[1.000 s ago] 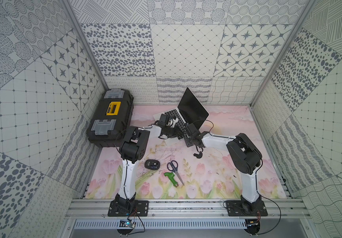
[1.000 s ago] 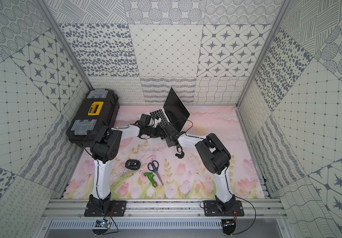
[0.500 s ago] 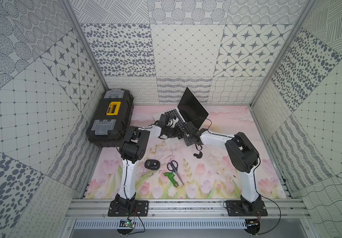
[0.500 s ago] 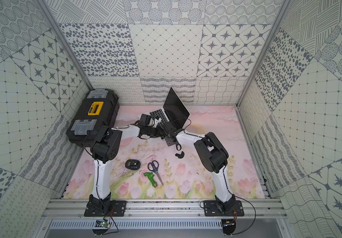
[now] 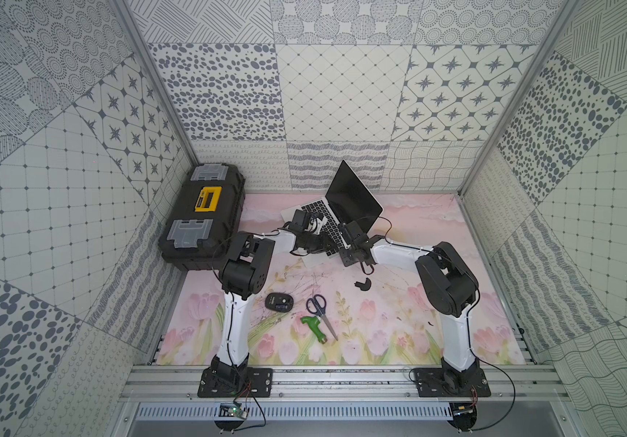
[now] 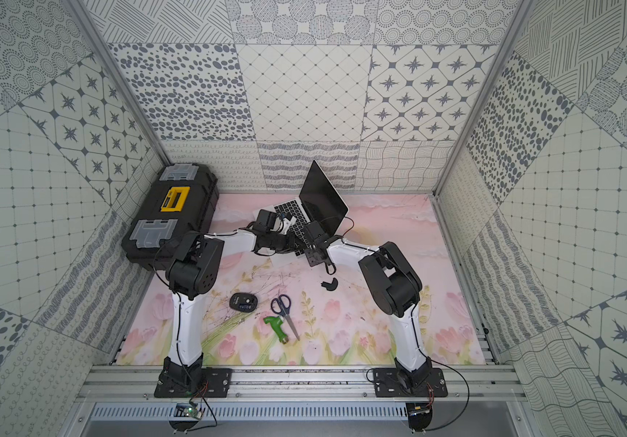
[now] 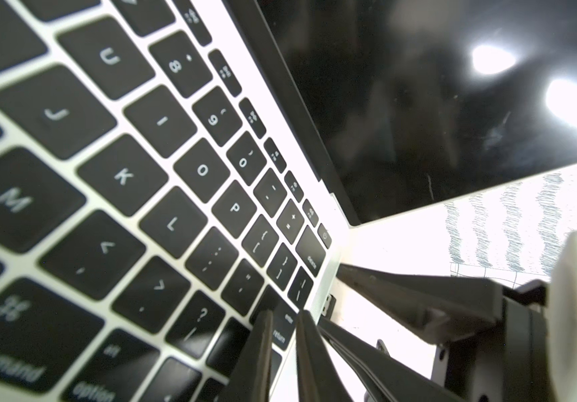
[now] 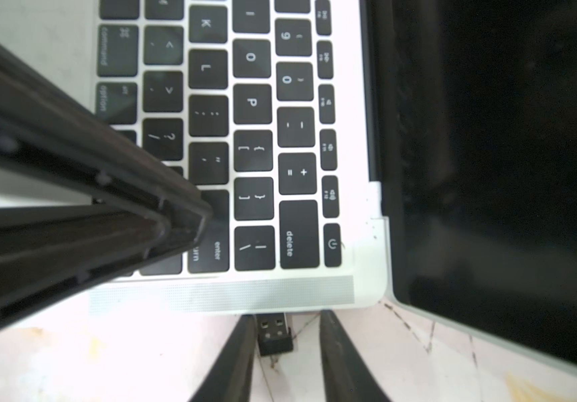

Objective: Insert the wireless mouse receiver into the laptop
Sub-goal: Insert the USB plug into the USB port.

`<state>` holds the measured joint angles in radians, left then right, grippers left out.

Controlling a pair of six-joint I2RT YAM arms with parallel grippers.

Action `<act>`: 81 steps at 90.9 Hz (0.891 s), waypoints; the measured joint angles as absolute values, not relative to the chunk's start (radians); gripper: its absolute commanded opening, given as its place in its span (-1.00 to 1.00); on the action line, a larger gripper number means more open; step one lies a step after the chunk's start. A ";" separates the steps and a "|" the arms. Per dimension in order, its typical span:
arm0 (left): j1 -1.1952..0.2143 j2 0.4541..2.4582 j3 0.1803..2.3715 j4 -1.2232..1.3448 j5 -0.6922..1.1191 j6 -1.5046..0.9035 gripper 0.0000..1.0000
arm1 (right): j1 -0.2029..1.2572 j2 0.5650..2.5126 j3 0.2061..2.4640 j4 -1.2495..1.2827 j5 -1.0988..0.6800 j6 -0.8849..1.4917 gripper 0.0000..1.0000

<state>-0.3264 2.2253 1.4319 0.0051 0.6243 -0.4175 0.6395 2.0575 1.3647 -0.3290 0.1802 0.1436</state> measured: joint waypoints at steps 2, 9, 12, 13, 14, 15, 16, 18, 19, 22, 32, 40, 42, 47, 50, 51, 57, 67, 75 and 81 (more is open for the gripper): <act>-0.326 2.225 1.432 0.005 0.625 -0.418 -0.65 | 0.638 2.056 1.364 -0.329 0.171 0.142 -0.08; -0.326 2.225 1.432 0.006 0.625 -0.417 -0.65 | 0.633 2.051 1.360 -0.331 0.156 0.146 0.09; -0.326 2.225 1.432 0.006 0.625 -0.417 -0.65 | 0.633 2.047 1.357 -0.335 0.149 0.144 0.16; -0.326 2.225 1.431 0.006 0.625 -0.417 -0.65 | 0.633 2.045 1.356 -0.338 0.146 0.142 0.18; -0.326 2.225 1.431 0.006 0.625 -0.417 -0.65 | 0.633 2.044 1.355 -0.340 0.143 0.141 0.20; -0.326 2.225 1.431 0.006 0.625 -0.417 -0.65 | 0.634 2.041 1.353 -0.341 0.142 0.145 0.22; -0.326 2.225 1.431 0.006 0.625 -0.417 -0.65 | 0.634 2.040 1.351 -0.344 0.140 0.142 0.24; -0.326 2.225 1.431 0.006 0.625 -0.417 -0.65 | 0.634 2.035 1.349 -0.350 0.134 0.143 0.29; -0.326 2.225 1.431 0.006 0.625 -0.417 -0.65 | 0.635 2.033 1.348 -0.355 0.134 0.141 0.31; -0.326 2.225 1.431 0.006 0.626 -0.417 -0.65 | 0.635 2.027 1.345 -0.365 0.130 0.143 0.38; -0.326 2.225 1.431 0.006 0.626 -0.417 -0.65 | 0.635 1.997 1.342 -0.394 0.117 0.146 0.46; -0.326 2.225 1.431 0.006 0.626 -0.417 -0.65 | 0.635 1.965 1.343 -0.414 0.128 0.154 0.47; -0.326 2.225 1.431 0.006 0.626 -0.417 -0.65 | 0.635 1.959 1.346 -0.422 0.133 0.155 0.47; -0.326 2.226 1.431 0.006 0.627 -0.417 -0.65 | 0.635 1.954 1.360 -0.444 0.147 0.161 0.45; -0.326 2.226 1.431 0.006 0.627 -0.417 -0.65 | 0.635 1.954 1.371 -0.456 0.152 0.164 0.40; -0.326 2.226 1.431 0.006 0.627 -0.417 -0.65 | 0.635 1.954 1.374 -0.459 0.154 0.164 0.38; -0.326 2.226 1.431 0.006 0.627 -0.417 -0.65 | 0.635 1.954 1.388 -0.486 0.167 0.168 0.22; -0.325 2.226 1.431 0.006 0.627 -0.416 -0.65 | 0.635 1.954 1.396 -0.512 0.185 0.204 0.19; -0.325 2.226 1.431 0.006 0.628 -0.416 -0.65 | 0.635 1.955 1.396 -0.533 0.183 0.275 0.32; -0.325 2.227 1.431 0.007 0.628 -0.416 -0.65 | 0.635 1.955 1.396 -0.538 0.175 0.346 0.39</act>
